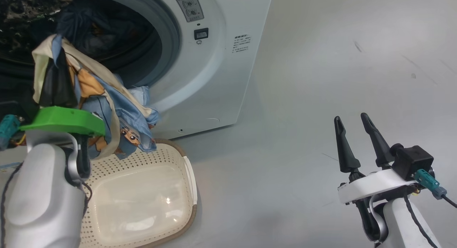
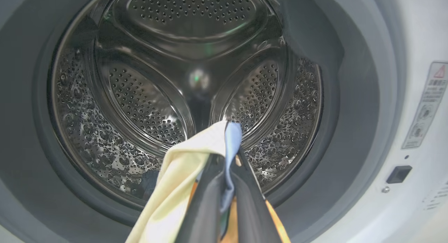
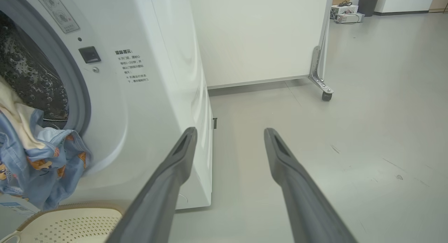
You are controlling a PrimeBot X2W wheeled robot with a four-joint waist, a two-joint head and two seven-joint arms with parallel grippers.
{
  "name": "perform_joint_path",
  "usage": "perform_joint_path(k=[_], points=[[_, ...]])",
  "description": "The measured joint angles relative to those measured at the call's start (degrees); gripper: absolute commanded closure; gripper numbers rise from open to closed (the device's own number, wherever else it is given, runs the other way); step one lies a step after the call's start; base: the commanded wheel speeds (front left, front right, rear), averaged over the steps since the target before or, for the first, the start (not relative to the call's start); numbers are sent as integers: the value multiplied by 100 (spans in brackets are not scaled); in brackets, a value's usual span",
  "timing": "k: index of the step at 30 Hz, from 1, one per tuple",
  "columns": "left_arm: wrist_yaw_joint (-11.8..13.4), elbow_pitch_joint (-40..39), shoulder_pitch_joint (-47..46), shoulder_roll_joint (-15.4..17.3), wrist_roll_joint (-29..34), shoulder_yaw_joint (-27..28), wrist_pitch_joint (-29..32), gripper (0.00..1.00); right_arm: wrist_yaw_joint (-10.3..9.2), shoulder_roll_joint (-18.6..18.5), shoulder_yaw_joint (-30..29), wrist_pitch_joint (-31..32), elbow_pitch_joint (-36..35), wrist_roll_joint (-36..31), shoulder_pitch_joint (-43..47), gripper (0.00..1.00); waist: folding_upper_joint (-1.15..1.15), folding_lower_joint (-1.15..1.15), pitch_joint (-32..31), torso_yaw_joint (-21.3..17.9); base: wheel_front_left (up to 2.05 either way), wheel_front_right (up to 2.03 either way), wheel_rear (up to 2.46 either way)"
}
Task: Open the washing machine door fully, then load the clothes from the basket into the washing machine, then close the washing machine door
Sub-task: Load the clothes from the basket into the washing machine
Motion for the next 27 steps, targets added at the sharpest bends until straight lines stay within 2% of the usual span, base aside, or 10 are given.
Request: perform_joint_path(k=[6,16,27], points=[[-1,407,-396,191,0,142,0,100,0,12,136,0,26,0,-153,0,0,0,217,-132,0,0,0],[-55,989,-1083,256,-36,304,0,100,0,35,310,0,34,0,-268,0,0,0,543,-303,0,0,0],[-210,1478,-1840,542,31,286,-1,100,0,46,501,0,36,0,-478,0,0,0,958,-434,0,0,0]])
